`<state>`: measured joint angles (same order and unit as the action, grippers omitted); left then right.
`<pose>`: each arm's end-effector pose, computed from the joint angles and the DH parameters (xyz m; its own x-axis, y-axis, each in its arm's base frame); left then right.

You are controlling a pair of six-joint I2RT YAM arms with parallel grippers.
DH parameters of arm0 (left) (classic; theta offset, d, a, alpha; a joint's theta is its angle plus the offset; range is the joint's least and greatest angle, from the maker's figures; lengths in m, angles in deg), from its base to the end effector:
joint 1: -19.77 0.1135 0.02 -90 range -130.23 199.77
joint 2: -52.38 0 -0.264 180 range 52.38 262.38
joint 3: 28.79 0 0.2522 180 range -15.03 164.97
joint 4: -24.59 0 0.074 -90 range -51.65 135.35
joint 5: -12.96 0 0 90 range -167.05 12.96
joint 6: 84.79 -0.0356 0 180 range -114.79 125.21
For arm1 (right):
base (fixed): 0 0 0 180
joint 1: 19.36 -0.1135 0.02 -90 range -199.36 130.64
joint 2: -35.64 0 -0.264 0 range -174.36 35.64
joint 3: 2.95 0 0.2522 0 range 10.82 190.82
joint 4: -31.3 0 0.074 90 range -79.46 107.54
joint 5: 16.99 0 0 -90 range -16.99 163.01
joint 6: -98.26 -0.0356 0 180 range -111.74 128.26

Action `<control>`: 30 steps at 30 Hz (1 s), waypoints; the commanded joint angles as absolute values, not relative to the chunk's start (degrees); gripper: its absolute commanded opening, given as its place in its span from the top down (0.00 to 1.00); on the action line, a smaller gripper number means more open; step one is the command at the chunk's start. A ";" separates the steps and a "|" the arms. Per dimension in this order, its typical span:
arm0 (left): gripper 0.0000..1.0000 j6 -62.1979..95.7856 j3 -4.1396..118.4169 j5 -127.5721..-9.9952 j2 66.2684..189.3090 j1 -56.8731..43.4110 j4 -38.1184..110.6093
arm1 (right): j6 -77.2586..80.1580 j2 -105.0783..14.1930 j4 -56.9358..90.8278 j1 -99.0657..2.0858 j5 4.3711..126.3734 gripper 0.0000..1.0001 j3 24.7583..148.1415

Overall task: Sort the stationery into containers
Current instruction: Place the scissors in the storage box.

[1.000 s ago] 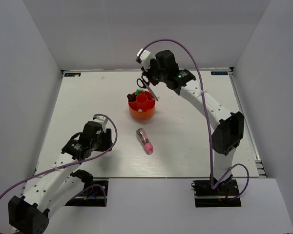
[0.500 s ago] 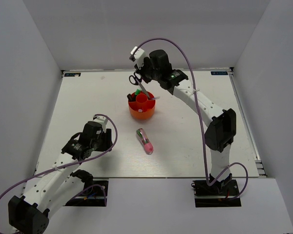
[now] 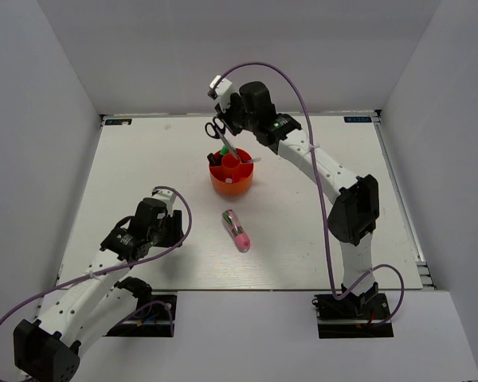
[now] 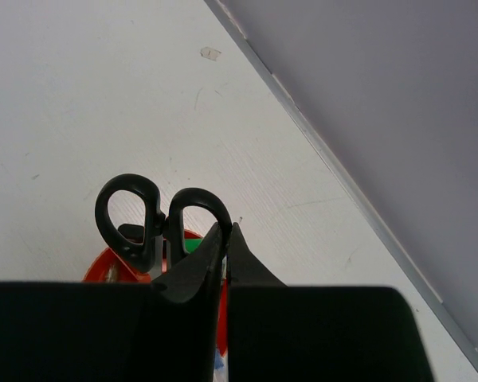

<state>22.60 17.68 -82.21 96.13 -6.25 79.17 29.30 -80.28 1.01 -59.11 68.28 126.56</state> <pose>0.1351 -0.0624 0.2219 -0.7901 0.0545 -0.6105 0.1580 0.9805 -0.1169 0.3713 0.3126 0.3787 0.0444 -0.4285 -0.9025 -0.7308 0.6020 -0.3218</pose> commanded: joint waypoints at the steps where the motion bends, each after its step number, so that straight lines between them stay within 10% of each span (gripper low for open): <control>1: 0.35 22.00 18.19 -82.14 95.89 -6.07 79.48 | 26.81 -79.33 3.22 -59.18 67.30 1.00 128.86; 30: 0.35 21.91 18.19 -82.85 96.68 -6.16 79.66 | 8.97 -72.82 2.68 -49.43 58.16 1.00 118.57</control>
